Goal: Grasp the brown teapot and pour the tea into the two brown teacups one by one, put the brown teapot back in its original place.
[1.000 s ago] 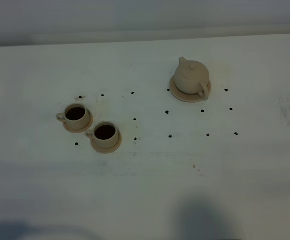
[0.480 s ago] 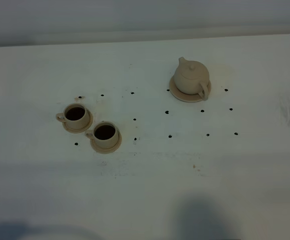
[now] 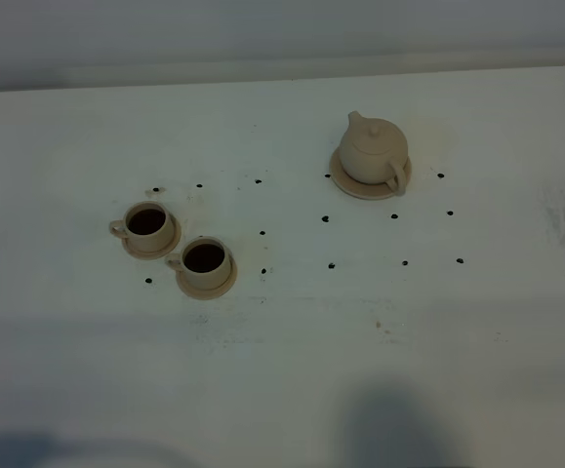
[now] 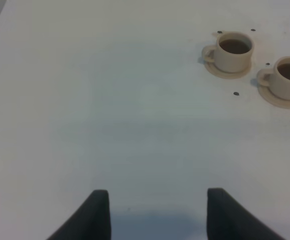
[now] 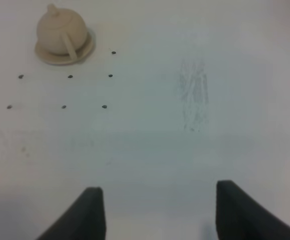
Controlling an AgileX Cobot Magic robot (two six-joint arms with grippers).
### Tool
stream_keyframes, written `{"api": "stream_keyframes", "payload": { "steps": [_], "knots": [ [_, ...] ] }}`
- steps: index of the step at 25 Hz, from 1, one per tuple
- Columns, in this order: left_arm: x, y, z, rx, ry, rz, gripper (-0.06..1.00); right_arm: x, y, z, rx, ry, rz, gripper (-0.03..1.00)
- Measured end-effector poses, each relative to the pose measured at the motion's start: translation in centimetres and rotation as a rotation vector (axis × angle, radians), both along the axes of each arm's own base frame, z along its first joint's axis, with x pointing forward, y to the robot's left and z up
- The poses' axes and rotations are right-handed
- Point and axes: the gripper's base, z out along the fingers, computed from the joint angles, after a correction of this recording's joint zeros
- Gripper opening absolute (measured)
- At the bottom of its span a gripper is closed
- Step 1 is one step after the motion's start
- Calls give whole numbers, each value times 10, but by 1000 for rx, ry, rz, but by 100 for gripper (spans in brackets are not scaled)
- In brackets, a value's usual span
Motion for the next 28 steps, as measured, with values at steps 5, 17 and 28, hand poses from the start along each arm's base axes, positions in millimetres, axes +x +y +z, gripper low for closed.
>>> {"api": "stream_keyframes", "payload": {
  "steps": [5,17,28],
  "knots": [
    [0,0,0,0,0,0,42,0,0,0,1,0,1,47],
    [0,0,0,0,0,0,42,0,0,0,1,0,1,47],
    [0,0,0,0,0,0,42,0,0,0,-1,0,0,47]
  ]
}}
